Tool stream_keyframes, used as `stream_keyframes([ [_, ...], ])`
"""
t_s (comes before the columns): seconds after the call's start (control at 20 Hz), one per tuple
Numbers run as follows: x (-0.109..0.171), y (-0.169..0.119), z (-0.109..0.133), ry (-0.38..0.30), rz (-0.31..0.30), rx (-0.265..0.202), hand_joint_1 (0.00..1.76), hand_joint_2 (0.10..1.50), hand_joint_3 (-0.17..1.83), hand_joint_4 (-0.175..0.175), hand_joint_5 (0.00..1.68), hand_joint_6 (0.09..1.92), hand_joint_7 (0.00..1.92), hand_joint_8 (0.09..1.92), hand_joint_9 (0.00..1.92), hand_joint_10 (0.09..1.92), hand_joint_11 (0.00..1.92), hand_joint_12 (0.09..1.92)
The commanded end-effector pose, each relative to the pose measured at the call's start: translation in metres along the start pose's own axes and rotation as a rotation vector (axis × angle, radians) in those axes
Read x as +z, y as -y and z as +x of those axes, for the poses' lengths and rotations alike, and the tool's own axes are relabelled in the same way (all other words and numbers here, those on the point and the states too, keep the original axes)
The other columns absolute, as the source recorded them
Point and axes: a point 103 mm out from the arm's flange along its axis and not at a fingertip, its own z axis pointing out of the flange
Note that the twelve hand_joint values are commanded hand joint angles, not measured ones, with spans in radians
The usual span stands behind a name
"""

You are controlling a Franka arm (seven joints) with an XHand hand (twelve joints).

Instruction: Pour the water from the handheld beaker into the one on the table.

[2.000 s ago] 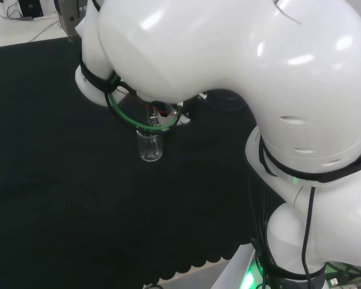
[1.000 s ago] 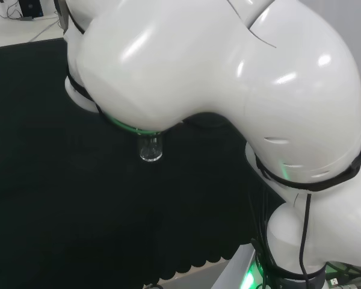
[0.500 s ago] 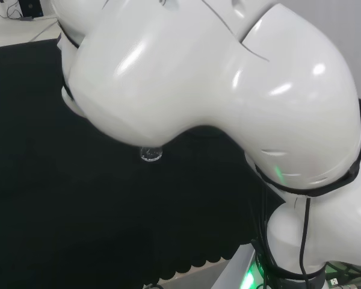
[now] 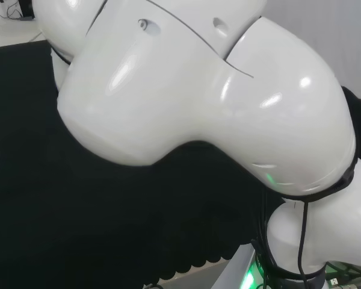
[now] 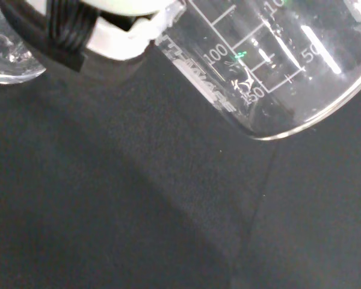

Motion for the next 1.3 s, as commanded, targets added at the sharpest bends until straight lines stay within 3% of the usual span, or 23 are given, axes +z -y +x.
stream_keyframes([
  [0.05,-0.004,0.0,0.001,0.019,0.004,0.004,1.43,1.0,-0.17,-0.175,1.39,0.17,1.45,0.29,1.64,0.09,1.34,0.79],
  [1.1,-0.018,0.001,-0.003,0.054,0.009,0.02,1.43,1.0,-0.17,-0.175,1.39,0.16,1.46,0.29,1.64,0.09,1.34,0.79],
  [1.3,-0.016,-0.001,-0.004,0.009,0.023,0.012,1.43,1.0,-0.17,-0.175,1.39,0.16,1.46,0.29,1.64,0.09,1.34,0.79],
])
